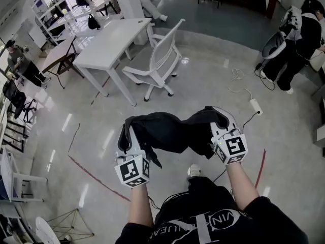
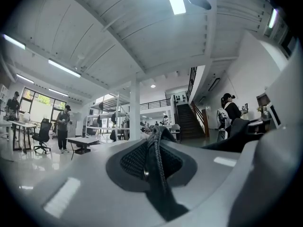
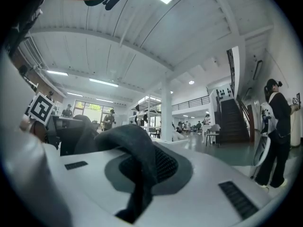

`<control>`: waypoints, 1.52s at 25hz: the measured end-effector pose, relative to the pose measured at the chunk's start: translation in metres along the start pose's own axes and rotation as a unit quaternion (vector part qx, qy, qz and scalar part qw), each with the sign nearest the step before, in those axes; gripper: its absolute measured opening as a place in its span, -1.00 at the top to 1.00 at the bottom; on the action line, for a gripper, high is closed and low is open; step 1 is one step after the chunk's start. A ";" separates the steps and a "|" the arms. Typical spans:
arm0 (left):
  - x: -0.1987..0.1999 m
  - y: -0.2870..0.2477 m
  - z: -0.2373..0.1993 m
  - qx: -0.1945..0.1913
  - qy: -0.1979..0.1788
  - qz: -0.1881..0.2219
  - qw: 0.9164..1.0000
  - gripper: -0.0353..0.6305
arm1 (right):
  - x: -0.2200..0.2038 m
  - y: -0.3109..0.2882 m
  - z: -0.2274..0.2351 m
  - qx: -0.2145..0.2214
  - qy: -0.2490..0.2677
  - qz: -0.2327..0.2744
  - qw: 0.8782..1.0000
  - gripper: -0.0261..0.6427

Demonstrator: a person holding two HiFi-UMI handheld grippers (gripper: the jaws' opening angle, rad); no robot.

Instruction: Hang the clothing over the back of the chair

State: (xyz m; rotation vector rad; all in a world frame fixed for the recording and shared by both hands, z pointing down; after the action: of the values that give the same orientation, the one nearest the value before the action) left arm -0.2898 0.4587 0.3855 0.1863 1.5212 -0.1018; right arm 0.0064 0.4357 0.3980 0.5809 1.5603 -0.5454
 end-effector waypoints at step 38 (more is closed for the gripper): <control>-0.021 -0.279 0.159 0.009 0.025 0.007 1.000 0.77 | -0.030 -0.181 0.266 0.032 0.009 -0.020 0.999 0.86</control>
State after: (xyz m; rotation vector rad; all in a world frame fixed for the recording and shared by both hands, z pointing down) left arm -0.1858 0.1549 0.3962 0.2144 1.5683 -0.0997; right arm 0.0901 0.1243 0.4105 0.6044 1.5794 -0.6239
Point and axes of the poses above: the fingertips, and each gripper's own axes: y backward along the fingers, z to its right, x out of its top, the point moved 2 cm from there along y, backward along the fingers, and after that the axes turned 15 degrees about x, right-handed, at the moved point
